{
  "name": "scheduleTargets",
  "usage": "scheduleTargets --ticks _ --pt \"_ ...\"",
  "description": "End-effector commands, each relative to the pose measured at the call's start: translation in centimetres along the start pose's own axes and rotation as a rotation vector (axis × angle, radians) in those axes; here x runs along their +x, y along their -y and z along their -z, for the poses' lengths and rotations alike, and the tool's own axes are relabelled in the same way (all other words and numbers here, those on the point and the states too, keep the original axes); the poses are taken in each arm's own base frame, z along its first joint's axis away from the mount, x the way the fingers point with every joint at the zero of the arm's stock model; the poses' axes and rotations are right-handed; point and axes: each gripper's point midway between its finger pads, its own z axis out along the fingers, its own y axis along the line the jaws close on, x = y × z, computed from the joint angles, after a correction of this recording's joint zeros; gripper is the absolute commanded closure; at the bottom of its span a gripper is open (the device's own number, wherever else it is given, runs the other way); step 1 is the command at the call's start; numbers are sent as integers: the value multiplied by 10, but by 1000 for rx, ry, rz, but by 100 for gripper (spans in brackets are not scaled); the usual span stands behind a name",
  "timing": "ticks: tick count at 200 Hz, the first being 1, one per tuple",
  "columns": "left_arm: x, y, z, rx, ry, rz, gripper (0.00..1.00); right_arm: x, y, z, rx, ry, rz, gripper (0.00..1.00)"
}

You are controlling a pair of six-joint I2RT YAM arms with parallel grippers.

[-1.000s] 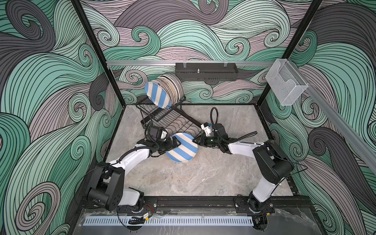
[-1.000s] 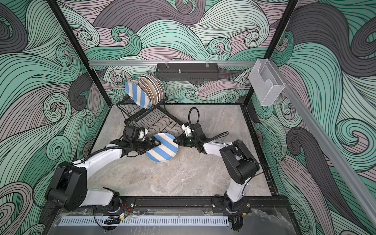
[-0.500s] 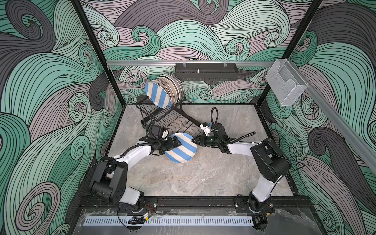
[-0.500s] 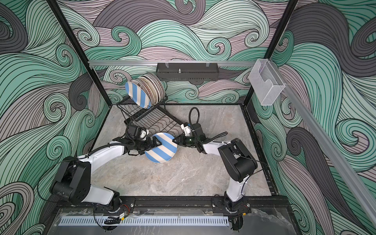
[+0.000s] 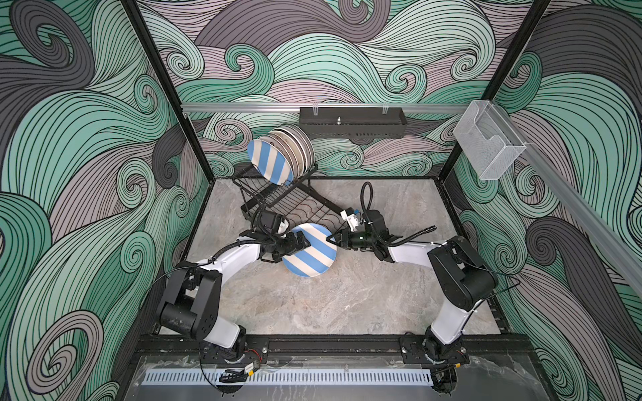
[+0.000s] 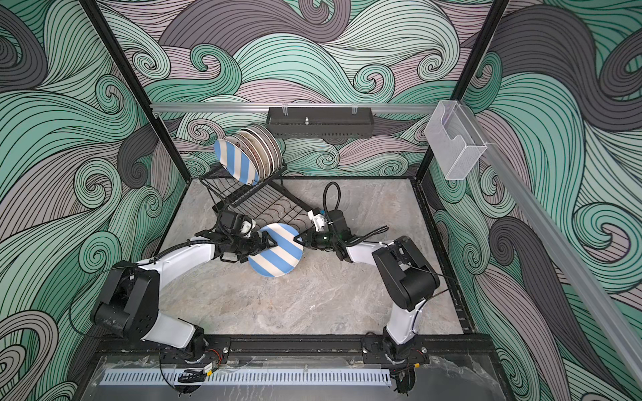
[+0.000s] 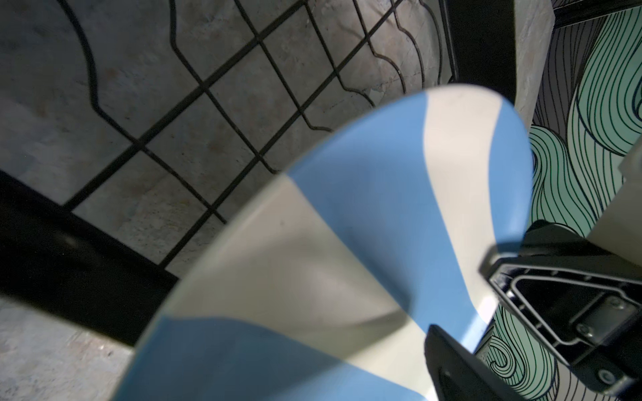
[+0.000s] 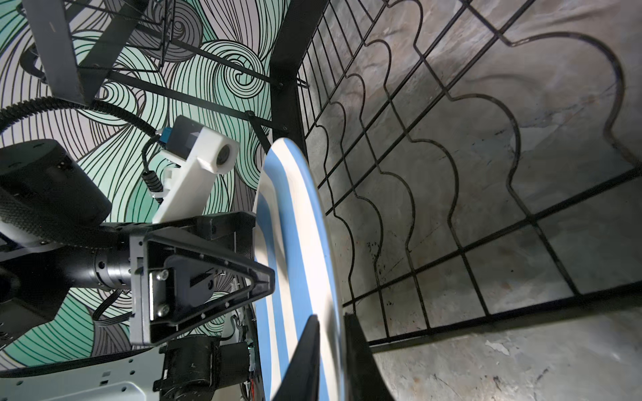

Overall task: Load plates into a dish rack
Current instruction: Pick up the plate from the bottom-left of the table.

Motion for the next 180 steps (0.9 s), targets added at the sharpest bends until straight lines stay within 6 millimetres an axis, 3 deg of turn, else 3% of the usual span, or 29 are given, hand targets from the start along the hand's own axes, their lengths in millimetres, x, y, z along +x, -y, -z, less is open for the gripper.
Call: scheduleTargets --ticks 1,41,69,97,136,180 --pt "-29 41 11 110 81 -99 1 -6 -11 0 -32 2 35 90" --pt "-26 34 23 36 72 -118 2 -12 -19 10 -18 15 56 100" --pt "-10 5 28 -85 48 -108 1 -14 -25 18 2 20 82 100" --pt "3 -17 50 -178 63 -89 2 -13 -35 31 21 20 112 100" --pt "1 -50 100 -295 159 -28 1 -25 -61 73 145 47 237 100" --pt "-24 -64 171 -276 377 34 1 -66 -114 118 263 143 412 100"
